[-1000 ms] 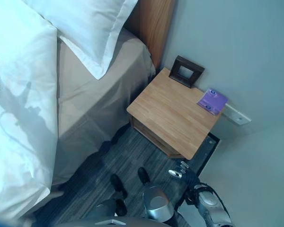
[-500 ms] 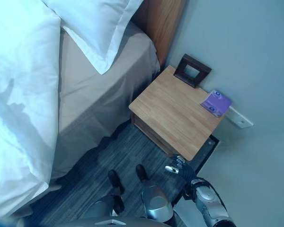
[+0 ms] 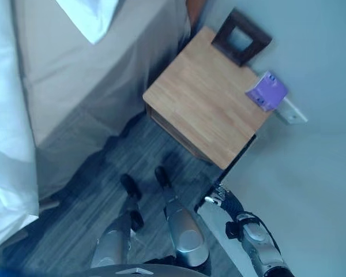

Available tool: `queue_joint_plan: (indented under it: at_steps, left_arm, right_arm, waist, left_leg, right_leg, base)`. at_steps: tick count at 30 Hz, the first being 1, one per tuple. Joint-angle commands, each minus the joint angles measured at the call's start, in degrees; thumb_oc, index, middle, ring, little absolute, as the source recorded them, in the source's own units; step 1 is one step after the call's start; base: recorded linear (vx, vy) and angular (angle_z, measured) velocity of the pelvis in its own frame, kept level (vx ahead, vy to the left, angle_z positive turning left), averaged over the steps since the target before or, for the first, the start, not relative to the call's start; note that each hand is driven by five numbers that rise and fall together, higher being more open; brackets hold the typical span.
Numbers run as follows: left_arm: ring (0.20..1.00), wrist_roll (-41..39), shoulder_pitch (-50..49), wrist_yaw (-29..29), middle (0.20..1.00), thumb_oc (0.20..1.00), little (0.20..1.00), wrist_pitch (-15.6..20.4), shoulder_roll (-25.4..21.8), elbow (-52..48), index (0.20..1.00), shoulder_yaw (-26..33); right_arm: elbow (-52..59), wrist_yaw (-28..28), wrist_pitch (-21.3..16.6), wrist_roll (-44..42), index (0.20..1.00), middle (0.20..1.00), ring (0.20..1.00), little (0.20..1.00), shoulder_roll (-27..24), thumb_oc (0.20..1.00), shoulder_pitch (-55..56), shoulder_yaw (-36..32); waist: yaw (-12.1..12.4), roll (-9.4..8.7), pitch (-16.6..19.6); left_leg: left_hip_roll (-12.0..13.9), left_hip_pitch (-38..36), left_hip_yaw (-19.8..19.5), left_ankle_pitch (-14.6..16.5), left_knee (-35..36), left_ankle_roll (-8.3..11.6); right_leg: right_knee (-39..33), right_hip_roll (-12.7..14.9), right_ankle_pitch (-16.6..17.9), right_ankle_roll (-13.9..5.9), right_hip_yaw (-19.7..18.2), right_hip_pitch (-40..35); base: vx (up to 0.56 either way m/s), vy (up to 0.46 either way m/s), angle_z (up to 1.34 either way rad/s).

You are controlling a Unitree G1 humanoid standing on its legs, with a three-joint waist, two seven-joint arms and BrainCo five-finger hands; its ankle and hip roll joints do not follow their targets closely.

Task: Making the bed.

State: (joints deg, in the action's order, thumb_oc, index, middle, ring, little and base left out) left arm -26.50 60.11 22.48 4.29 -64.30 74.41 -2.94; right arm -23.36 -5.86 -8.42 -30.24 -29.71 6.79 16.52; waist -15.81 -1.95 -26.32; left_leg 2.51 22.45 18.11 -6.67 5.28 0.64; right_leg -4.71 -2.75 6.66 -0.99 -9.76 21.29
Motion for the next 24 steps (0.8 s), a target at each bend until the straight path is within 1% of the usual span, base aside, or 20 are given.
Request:
queue_joint_plan:
  at_steps: [1,2,3,5,6,7,10,11,12,13,14,15,16,19,20,22,23,24]
  left_arm:
    - [1.0,-6.2,-0.4,-0.5,1.0,1.0,1.0,0.9,-0.6,3.5,1.0,-0.1]
    - [1.0,-7.8,-1.9,-2.0,1.0,1.0,1.0,0.1,1.7,5.3,1.0,1.2]
    - [1.0,-7.8,-2.1,-2.0,1.0,1.0,1.0,0.1,1.7,5.2,1.0,1.4]
    - [1.0,-9.8,-2.9,-4.0,1.0,1.0,1.0,-0.7,5.5,5.2,1.0,2.1]
    - [0.736,-8.7,-3.7,-5.8,0.736,0.736,0.736,-1.5,6.9,5.2,0.736,1.5]
    - [0.2,-6.8,-3.2,-6.7,0.2,0.2,0.2,-1.6,7.9,4.4,0.2,-0.1]
    - [0.2,-1.9,0.1,-7.3,0.2,0.2,0.2,-1.0,8.7,1.0,0.2,-5.3]
    - [0.2,2.7,3.4,-7.4,0.2,0.2,0.2,0.1,8.7,-2.6,0.2,-10.9]
    - [0.2,4.7,5.1,-9.2,0.2,0.2,0.2,1.9,10.5,-7.7,0.2,-14.8]
    - [0.2,4.7,5.1,-9.1,0.2,0.2,0.2,1.8,10.5,-7.7,0.2,-14.9]
    - [0.2,5.3,6.5,-9.4,0.2,0.2,0.2,4.3,14.8,-15.9,0.2,-19.4]
    - [0.2,6.1,7.0,-9.3,0.2,0.2,0.2,5.0,16.5,-20.2,0.2,-21.7]
    - [0.2,6.2,7.0,-9.3,0.2,0.2,0.2,5.0,16.5,-20.3,0.2,-21.7]
    - [0.2,6.7,7.3,-9.2,0.2,0.2,0.2,7.1,25.3,-33.3,0.2,-27.3]
    - [0.2,7.1,5.7,-9.9,0.2,0.2,0.2,7.8,30.8,-38.9,0.2,-29.8]
    - [0.2,7.1,5.7,-9.9,0.2,0.2,0.2,7.8,30.8,-38.9,0.2,-29.8]
    - [0.2,6.4,4.4,-11.1,0.2,0.2,0.2,7.8,33.5,-40.2,0.2,-30.6]
    - [0.2,5.5,-2.0,-14.1,0.2,0.2,0.2,6.8,45.2,-41.5,0.2,-33.5]
  right_arm:
    - [-0.6,1.8,-2.0,-3.1,1.0,1.0,1.0,1.0,-1.5,1.0,2.4,-2.0]
    - [-1.3,2.3,-1.8,-3.1,1.0,1.0,1.0,1.0,-0.9,1.0,1.9,-2.0]
    - [-1.4,2.3,-1.9,-3.1,1.0,1.0,1.0,1.0,-1.0,1.0,1.9,-2.0]
    - [-2.1,2.6,-0.9,-2.4,1.0,1.0,1.0,1.0,-0.5,1.0,2.0,-1.5]
    - [-2.5,2.7,-0.5,-2.1,1.0,1.0,1.0,1.0,-0.3,1.0,2.0,-1.5]
    - [-2.4,2.4,-0.2,-1.6,1.0,1.0,1.0,1.0,-0.3,1.0,2.2,-1.3]
    - [-2.2,1.7,0.1,-1.1,1.0,1.0,1.0,1.0,-0.8,1.0,1.9,-0.9]
    - [-1.7,0.9,-0.3,-0.9,1.0,1.0,1.0,1.0,-1.4,1.0,1.5,-0.4]
    - [-1.2,0.2,-0.4,0.0,1.0,1.0,1.0,1.0,-2.1,1.0,1.2,0.0]
    - [-1.2,0.2,-0.4,0.0,1.0,1.0,1.0,1.0,-2.1,1.0,1.2,-0.1]
    - [-1.5,-0.3,-0.9,2.0,1.0,1.0,1.0,1.0,-2.8,1.0,1.0,0.7]
    - [-1.7,-0.2,-0.9,2.4,1.0,1.0,1.0,1.0,-2.9,1.0,1.1,0.5]
    - [-1.6,-0.2,-0.9,2.5,1.0,1.0,1.0,1.0,-2.9,1.0,1.1,0.5]
    - [-2.9,0.1,-0.5,4.3,1.0,1.0,1.0,1.0,-2.6,1.0,1.2,0.4]
    - [-3.9,0.5,-0.2,5.2,1.0,1.0,1.0,1.0,-2.3,1.0,0.9,0.3]
    - [-3.9,0.5,-0.2,5.2,1.0,1.0,1.0,1.0,-2.3,1.0,1.0,0.2]
    - [-4.2,0.9,-0.1,6.0,1.0,1.0,1.0,1.0,-2.4,1.0,0.6,0.2]
    - [-4.8,3.0,0.9,10.1,1.0,1.0,1.0,1.0,-2.5,1.0,-0.7,0.5]
  waist:
    - [-0.3,-0.28,2.8]
    - [-0.3,-0.12,2.2]
    - [-0.4,-0.02,2.3]
    - [-0.6,-0.04,1.8]
    - [-0.7,-0.06,1.6]
    - [-0.8,-0.01,1.4]
    - [-1.1,0.43,1.6]
    - [-1.3,0.83,1.8]
    - [-1.3,1.36,2.3]
    - [-1.2,1.33,2.2]
    - [-1.4,2.48,3.4]
    - [-1.5,2.89,4.1]
    - [-1.4,2.88,4.0]
    - [-1.9,4.22,5.8]
    - [-2.5,4.77,6.6]
    - [-2.5,4.77,6.6]
    - [-2.9,5.0,6.9]
    - [-4.7,5.44,8.2]
  left_leg:
    - [2.5,-5.3,-0.1,0.3,-0.3,5.67]
    - [2.3,-4.6,-0.1,0.4,-0.3,5.68]
    - [2.3,-4.6,-0.1,0.4,-0.3,5.67]
    - [2.2,-4.5,-0.1,0.6,-0.3,5.66]
    - [2.2,-4.7,0.0,0.6,-0.3,5.65]
    - [2.1,-5.1,0.0,0.7,-0.3,5.58]
    - [1.9,-5.8,-0.1,0.9,-0.3,5.52]
    - [1.8,-6.7,-0.3,1.0,-0.3,5.46]
    - [1.6,-7.9,-0.4,1.3,-0.3,5.44]
    - [1.6,-8.0,-0.4,1.3,-0.3,5.44]
    - [1.3,-10.1,-0.4,1.9,-0.3,5.09]
    - [1.2,-10.8,-0.4,2.1,-0.3,4.99]
    - [1.2,-10.9,-0.4,2.1,-0.3,4.99]
    - [0.6,-13.5,-0.6,2.8,-0.3,4.5]
    - [0.3,-14.7,-0.7,3.1,-0.3,4.21]
    - [0.3,-14.7,-0.7,3.1,-0.3,4.21]
    - [0.2,-15.3,-0.5,3.3,-0.3,4.09]
    - [-0.2,-17.0,0.5,4.1,-0.3,3.56]
  right_leg:
    - [-0.1,2.0,3.4,-6.32,-0.6,3.1]
    - [-0.1,1.9,3.6,-6.29,-0.6,3.9]
    - [-0.1,1.8,3.6,-6.29,-0.6,3.9]
    - [-0.2,1.8,3.6,-6.2,-0.8,4.0]
    - [-0.2,1.8,3.7,-6.14,-0.8,4.0]
    - [-0.2,1.7,3.7,-6.09,-1.0,3.7]
    - [-0.2,1.9,3.7,-6.06,-0.9,3.2]
    - [-0.2,2.2,3.7,-6.1,-0.8,2.5]
    - [-0.1,2.5,3.5,-6.18,-0.6,1.3]
    - [-0.1,2.5,3.5,-6.19,-0.6,1.2]
    - [0.0,3.0,3.1,-6.29,-0.5,-0.8]
    - [0.0,3.1,3.0,-6.32,-0.4,-1.5]
    - [0.0,3.1,3.0,-6.32,-0.4,-1.5]
    - [0.1,3.5,2.2,-6.43,-0.1,-4.2]
    - [0.1,3.8,2.0,-6.62,-0.1,-5.3]
    - [0.1,3.8,2.0,-6.62,-0.1,-5.4]
    - [0.1,3.8,1.9,-6.72,-0.3,-5.8]
    - [0.2,3.9,1.6,-6.99,-1.2,-7.1]
  base:
    - [-0.05,0.017,-0.01]
    - [0.0,0.0,0.0]
    - [0.0,0.0,0.0]
    - [0.0,0.0,0.0]
    - [0.0,0.0,0.0]
    - [0.0,0.0,0.0]
    - [-0.01,0.004,0.04]
    - [-0.01,0.017,0.17]
    - [0.0,0.017,0.22]
    - [0.04,0.054,0.17]
    - [0.05,0.046,0.03]
    - [0.05,0.046,-0.03]
    - [0.03,0.024,0.03]
    - [0.05,0.039,0.05]
    - [0.05,0.047,0.04]
    - [0.01,0.015,0.02]
    - [0.05,0.097,-0.12]
    - [0.05,0.097,-0.12]
